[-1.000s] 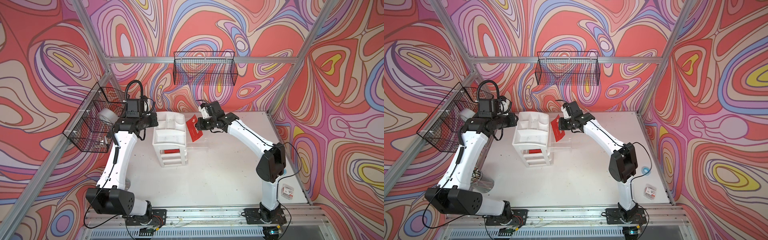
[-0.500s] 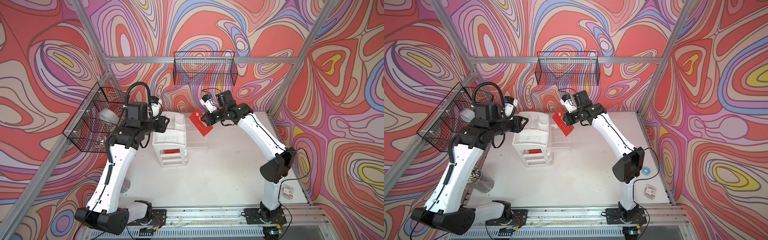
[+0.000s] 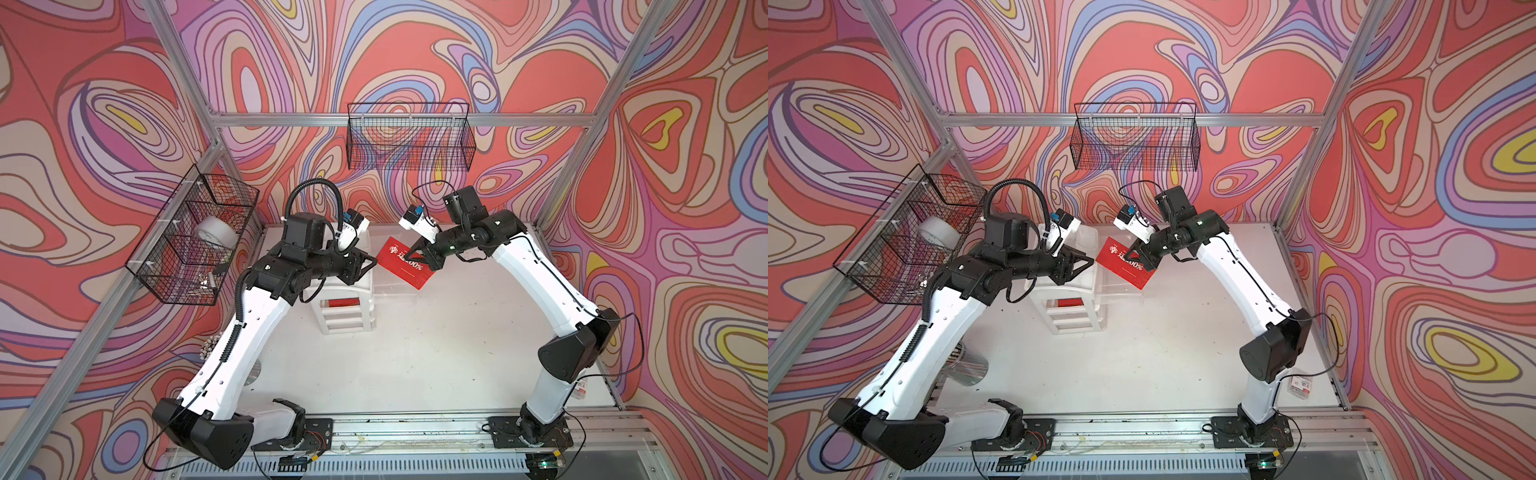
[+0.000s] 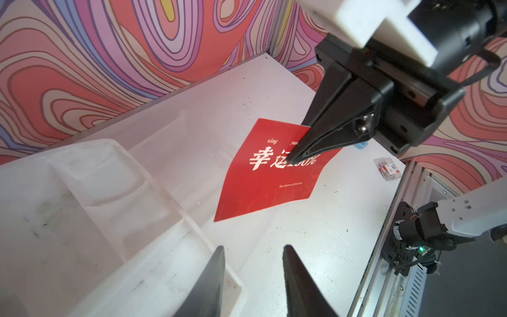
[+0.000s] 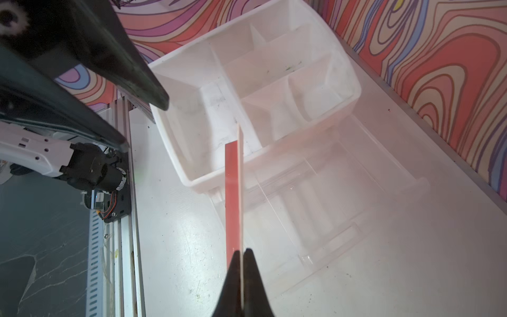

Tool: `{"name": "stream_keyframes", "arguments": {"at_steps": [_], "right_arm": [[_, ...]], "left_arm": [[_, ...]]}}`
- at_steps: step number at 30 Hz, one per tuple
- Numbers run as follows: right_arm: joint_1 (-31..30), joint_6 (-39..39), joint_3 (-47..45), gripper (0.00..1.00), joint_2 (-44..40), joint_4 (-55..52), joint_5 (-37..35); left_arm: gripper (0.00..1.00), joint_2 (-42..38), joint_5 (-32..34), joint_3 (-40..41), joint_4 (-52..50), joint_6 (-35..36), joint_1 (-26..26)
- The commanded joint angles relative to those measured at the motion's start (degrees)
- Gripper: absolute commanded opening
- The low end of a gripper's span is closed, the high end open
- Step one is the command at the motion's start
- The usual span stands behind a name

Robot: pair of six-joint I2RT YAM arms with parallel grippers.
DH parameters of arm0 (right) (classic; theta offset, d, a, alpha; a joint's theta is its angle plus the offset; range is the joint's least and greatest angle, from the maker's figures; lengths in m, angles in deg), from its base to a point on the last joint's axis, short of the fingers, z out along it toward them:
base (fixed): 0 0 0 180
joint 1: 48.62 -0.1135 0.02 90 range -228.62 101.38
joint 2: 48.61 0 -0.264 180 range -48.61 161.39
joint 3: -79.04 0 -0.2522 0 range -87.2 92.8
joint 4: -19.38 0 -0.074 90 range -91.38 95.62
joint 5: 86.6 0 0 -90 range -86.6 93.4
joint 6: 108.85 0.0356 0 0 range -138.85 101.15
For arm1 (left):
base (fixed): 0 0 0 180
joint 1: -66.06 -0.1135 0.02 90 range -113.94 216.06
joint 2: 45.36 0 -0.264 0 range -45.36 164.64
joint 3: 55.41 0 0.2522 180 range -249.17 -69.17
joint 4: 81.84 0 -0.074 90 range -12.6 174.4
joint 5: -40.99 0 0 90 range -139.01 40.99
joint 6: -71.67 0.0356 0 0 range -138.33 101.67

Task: Take the postcards out of the drawer
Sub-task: Place the postcard at the center of the board.

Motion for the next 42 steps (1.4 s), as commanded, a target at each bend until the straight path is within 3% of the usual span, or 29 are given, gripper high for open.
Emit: {"name": "stream_keyframes", "arguments": {"at_steps": [1, 10, 18, 27, 42], "right_arm": [[-0.83, -4.86, -0.65, 0.00, -1.20, -3.37, 4.33], [-1.83, -8.14, -2.36, 0.00, -4.99, -3.37, 10.33], [-1.91, -8.73, -2.87, 0.00, -5.42, -3.00, 11.53], [-1.91, -9.04, -3.09, 0.00, -5.38, -2.69, 11.62], [-1.91, -9.08, -3.43, 0.00, -5.42, -2.55, 12.22]], "left_arm": [[0.38, -0.21, -3.34, 0.86, 1.62, 3.25, 1.06], [0.39, 0.66, -4.31, -0.45, -0.29, 4.66, 1.52], [0.37, 1.37, -12.01, -0.99, -2.22, 6.07, 1.51], [0.26, 0.95, -16.23, -0.22, -2.71, 7.25, 1.56], [0.08, 0.75, -16.76, 0.42, -2.43, 7.39, 1.61]]}}
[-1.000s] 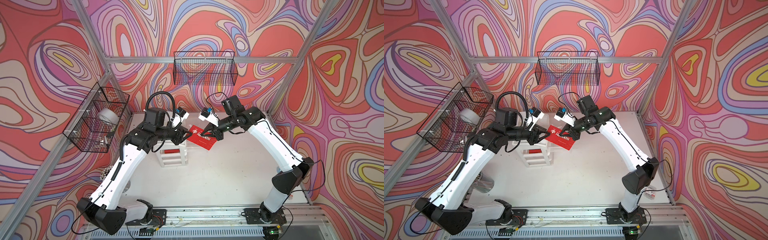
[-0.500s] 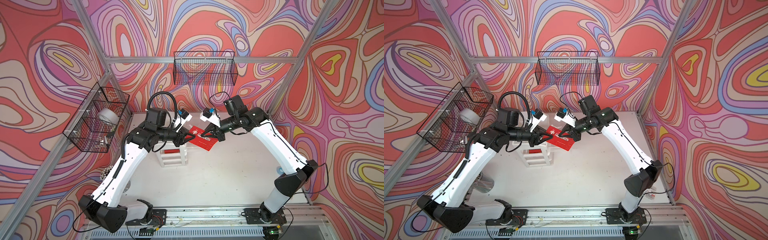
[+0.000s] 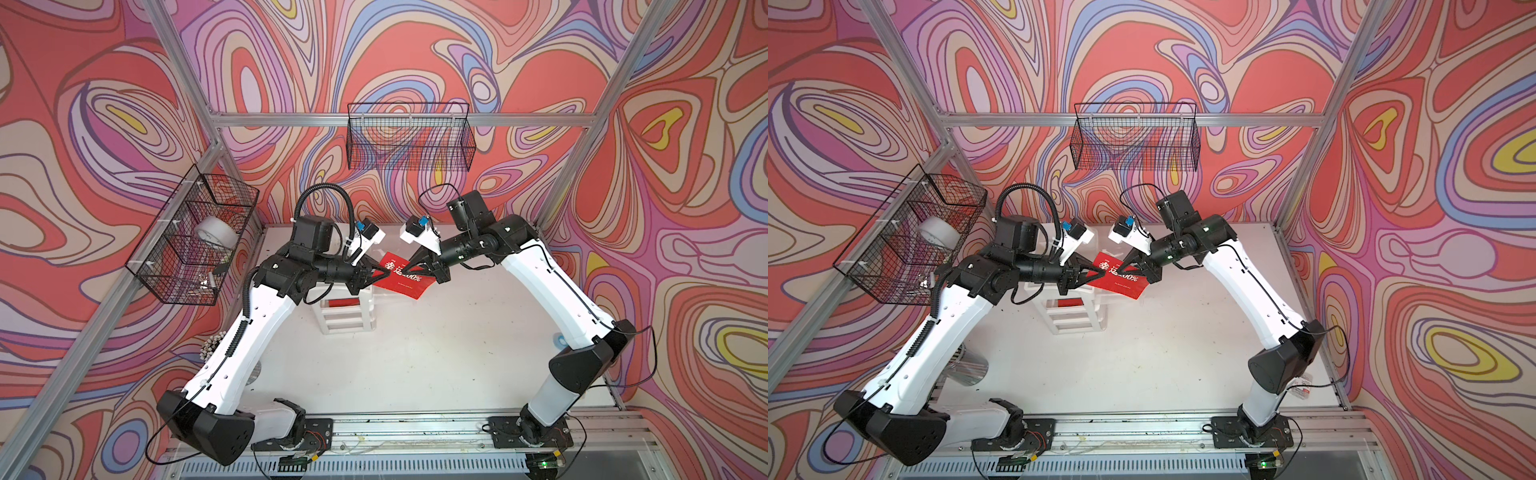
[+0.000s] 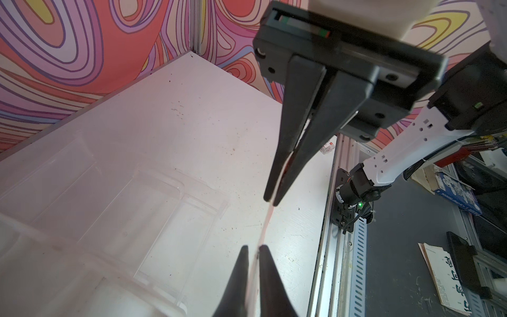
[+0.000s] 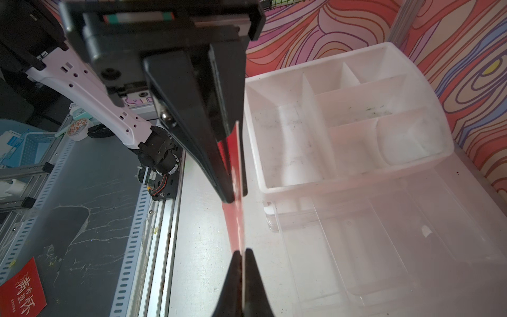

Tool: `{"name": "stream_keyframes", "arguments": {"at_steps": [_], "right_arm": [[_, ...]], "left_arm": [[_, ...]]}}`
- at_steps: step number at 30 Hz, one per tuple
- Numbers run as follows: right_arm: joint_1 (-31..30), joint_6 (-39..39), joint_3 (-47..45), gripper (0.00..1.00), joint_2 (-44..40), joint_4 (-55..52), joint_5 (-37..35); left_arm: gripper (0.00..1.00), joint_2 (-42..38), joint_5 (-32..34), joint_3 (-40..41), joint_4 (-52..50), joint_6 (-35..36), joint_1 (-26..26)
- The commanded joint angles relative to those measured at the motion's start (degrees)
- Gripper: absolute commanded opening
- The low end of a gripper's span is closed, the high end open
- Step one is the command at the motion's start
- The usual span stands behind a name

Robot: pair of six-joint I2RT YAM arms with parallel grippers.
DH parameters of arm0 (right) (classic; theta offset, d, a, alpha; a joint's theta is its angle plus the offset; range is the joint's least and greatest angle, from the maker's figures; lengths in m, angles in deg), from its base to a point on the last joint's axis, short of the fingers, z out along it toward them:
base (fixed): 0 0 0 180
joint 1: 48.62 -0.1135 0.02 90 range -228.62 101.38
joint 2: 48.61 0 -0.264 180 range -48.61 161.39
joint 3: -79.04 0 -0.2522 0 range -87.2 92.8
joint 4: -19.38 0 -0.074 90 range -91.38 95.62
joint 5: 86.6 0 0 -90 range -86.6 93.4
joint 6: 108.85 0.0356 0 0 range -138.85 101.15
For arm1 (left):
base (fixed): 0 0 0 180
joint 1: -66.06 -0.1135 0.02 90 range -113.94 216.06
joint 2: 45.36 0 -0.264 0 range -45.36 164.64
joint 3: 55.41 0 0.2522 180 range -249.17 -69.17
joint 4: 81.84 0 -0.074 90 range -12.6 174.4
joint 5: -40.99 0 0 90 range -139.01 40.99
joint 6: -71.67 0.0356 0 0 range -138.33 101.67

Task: Take the postcards out of the drawer
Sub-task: Place the postcard at the center of the board.

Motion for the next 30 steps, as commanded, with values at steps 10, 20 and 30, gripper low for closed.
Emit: {"name": "stream_keyframes", "arguments": {"at_steps": [10, 20, 30], "right_arm": [[-0.24, 0.96, -1.04, 0.02, -0.51, 1.42, 1.18], [1.13, 11.05, -1.85, 0.35, -0.29, 10.57, -5.10], [7.45, 30.70, -8.56, 0.46, -0.83, 26.90, -9.13]], "left_arm": [[0.00, -0.43, -1.91, 0.02, -0.39, 0.46, 0.26], [0.00, -0.16, 0.24, 0.11, -0.06, -0.15, 0.22], [0.00, 0.72, 9.32, -0.30, 5.18, -8.84, 0.26]]}}
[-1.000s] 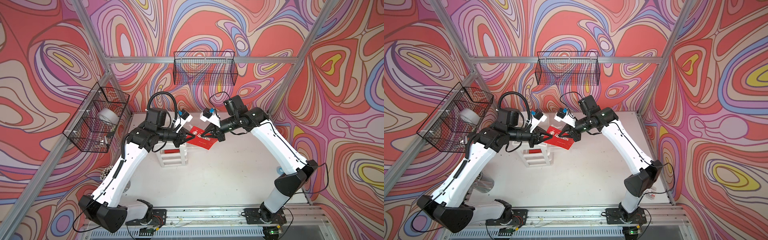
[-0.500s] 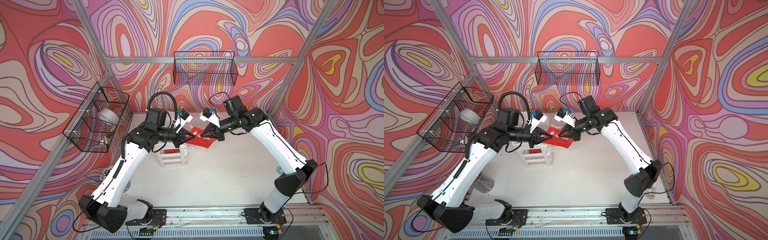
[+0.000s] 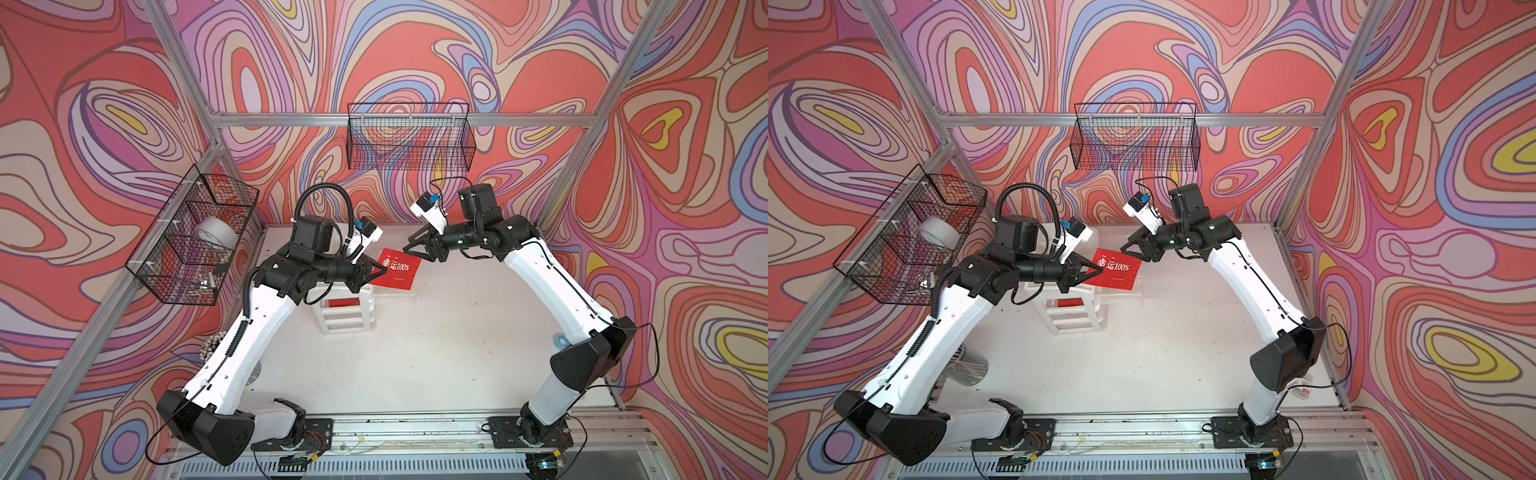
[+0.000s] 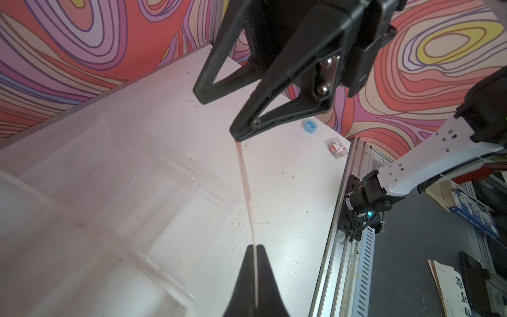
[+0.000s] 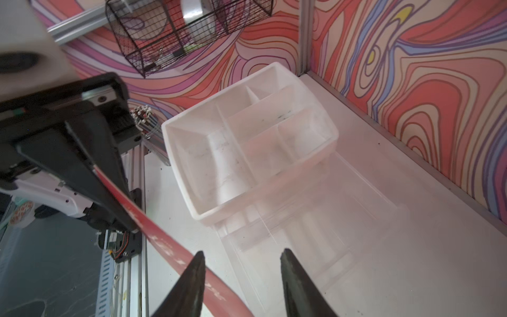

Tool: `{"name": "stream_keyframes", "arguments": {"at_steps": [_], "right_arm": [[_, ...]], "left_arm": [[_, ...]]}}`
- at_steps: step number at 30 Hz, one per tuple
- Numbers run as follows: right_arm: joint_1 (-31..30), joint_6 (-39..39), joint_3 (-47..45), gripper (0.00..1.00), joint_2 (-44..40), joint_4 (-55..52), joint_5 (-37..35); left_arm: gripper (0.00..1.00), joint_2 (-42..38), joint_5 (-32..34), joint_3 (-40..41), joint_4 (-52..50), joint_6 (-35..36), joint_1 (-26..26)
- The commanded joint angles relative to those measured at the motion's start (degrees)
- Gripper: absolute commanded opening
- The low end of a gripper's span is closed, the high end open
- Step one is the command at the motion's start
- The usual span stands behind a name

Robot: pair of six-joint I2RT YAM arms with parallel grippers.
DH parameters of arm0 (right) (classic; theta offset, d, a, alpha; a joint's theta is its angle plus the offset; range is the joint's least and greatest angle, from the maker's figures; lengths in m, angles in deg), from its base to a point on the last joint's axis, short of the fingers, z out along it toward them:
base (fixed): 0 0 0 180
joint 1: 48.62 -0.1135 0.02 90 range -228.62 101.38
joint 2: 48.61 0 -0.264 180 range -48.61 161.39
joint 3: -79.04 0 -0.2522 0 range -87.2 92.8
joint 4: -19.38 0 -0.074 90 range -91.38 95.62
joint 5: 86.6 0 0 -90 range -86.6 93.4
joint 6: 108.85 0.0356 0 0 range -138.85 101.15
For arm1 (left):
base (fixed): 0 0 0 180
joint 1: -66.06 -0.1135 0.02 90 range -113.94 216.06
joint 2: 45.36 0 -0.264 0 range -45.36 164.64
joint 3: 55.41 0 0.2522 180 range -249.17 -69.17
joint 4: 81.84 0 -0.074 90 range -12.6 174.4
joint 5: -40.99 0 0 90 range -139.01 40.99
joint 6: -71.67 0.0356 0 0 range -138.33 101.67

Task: Take the postcards out of the drawer
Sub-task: Place the postcard at the center of the board.

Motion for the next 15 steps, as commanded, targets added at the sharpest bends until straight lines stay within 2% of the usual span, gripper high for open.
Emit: {"name": "stream_keyframes", "arguments": {"at_steps": [1, 3, 10, 15], "right_arm": [[1.89, 10.97, -4.72, 0.46, -1.47, 9.57, -2.67], [3.39, 15.71, -8.68, 0.47, -2.92, 14.59, -1.99], [5.56, 29.49, -21.09, 0.47, -7.89, 27.04, -1.88], [5.67, 34.49, -28.64, 0.48, -12.27, 32.80, -4.68]], "left_arm": [[0.00, 0.96, 4.98, -0.74, 4.68, -5.20, 0.27], [0.00, 2.05, 6.95, -2.16, 5.13, -7.80, 0.26], [0.00, 5.95, 5.55, -5.93, 6.61, -15.25, 0.24], [0.00, 5.87, 5.84, -5.05, 11.89, -22.44, 0.37]]}}
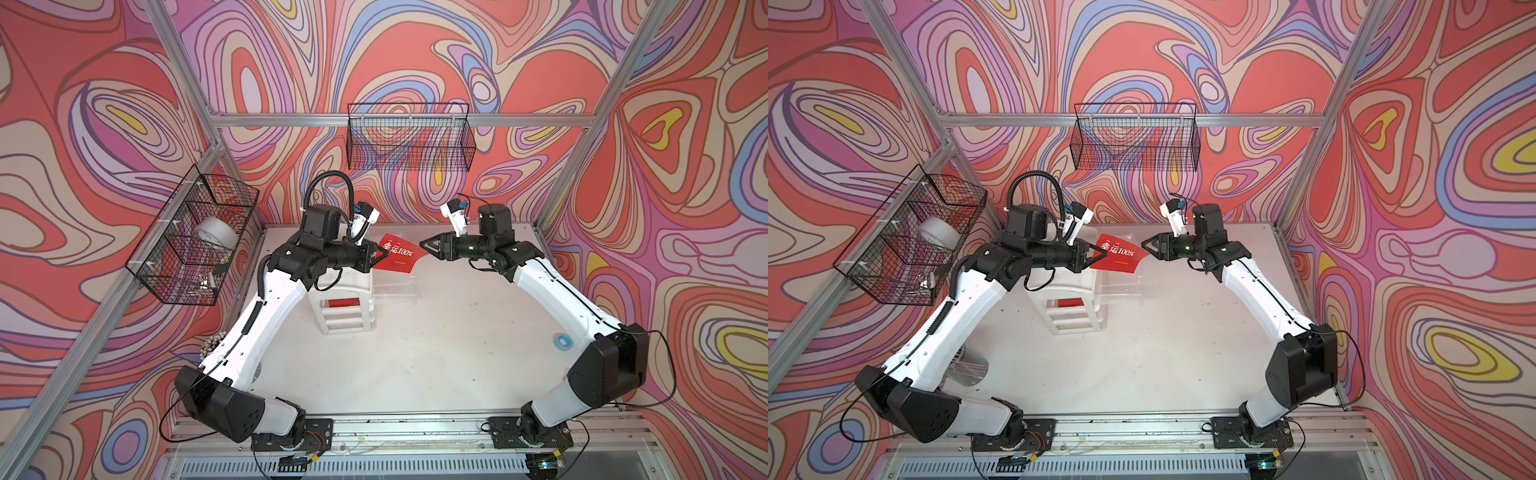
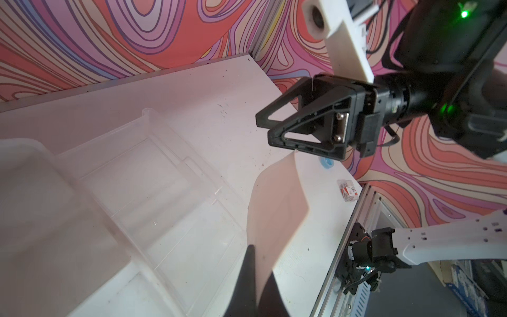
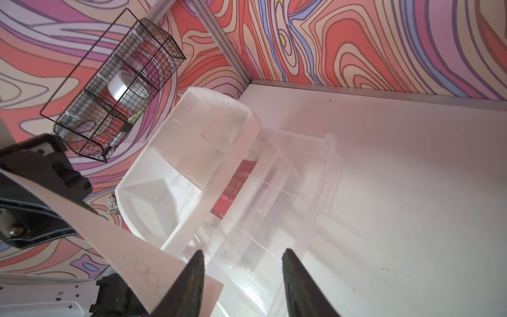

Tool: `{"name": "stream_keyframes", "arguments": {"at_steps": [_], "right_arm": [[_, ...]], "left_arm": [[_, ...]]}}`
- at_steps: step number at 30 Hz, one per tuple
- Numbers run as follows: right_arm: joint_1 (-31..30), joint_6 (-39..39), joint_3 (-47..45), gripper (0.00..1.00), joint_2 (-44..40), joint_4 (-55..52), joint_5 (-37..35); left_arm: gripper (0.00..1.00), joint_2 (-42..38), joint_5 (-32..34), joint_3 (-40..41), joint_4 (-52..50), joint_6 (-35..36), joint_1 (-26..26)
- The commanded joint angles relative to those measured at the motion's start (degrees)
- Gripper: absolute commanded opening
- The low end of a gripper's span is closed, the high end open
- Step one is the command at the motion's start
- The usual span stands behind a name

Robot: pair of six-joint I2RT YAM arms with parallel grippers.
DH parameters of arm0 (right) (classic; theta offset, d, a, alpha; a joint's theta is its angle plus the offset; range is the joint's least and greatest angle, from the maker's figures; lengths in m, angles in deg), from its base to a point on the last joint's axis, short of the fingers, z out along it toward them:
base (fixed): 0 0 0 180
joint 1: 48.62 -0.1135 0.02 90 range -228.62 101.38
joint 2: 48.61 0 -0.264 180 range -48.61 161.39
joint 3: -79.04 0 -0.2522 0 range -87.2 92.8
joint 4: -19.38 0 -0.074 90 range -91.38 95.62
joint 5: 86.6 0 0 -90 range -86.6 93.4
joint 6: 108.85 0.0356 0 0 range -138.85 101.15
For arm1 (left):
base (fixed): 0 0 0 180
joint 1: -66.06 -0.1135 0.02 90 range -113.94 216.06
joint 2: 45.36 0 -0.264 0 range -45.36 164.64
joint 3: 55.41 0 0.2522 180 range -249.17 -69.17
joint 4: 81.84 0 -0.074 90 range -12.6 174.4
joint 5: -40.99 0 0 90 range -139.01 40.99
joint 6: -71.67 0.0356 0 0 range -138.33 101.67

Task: Take the postcards out of the drawer
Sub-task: Place the postcard at the center of the board.

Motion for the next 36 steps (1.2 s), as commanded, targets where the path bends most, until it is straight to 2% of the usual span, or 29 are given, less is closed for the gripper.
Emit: {"name": "stream_keyframes", "arguments": {"at_steps": [1, 7, 12, 16, 18, 28, 36], "right_arm": [[0.05, 6.78, -3.84, 0.49, -3.57, 8.08, -2.07], [0.02, 12.44, -10.13, 0.55, -6.40, 15.83, -0.91], [0.02, 13.28, -12.88, 0.57, -8.39, 18.09, -2.88], [0.38, 13.65, -11.80, 0.57, -8.74, 13.79, -9.54], [0.80, 13.75, -11.81, 0.57, -9.14, 13.56, -10.62], [0.90, 16.91, -11.13, 0.57, -8.40, 21.01, -0.82], [0.84, 21.30, -11.40, 0.56, -6.87, 28.29, 5.31]], "left_arm": [[0.00, -1.25, 0.37, 0.00, 7.90, -7.09, 0.30], [0.00, -3.15, -0.43, 2.53, 12.31, -10.81, 0.29], [0.00, -3.47, 0.75, 2.68, 11.87, -12.17, 0.29], [0.00, -4.16, 1.92, 1.76, 9.95, -12.52, 0.34], [0.00, -5.30, 3.07, 1.69, 9.51, -12.02, 0.34], [0.00, -4.97, 1.95, 1.72, 9.80, -13.19, 0.29], [0.00, -5.03, -2.96, 4.02, 15.82, -16.25, 0.35]]}}
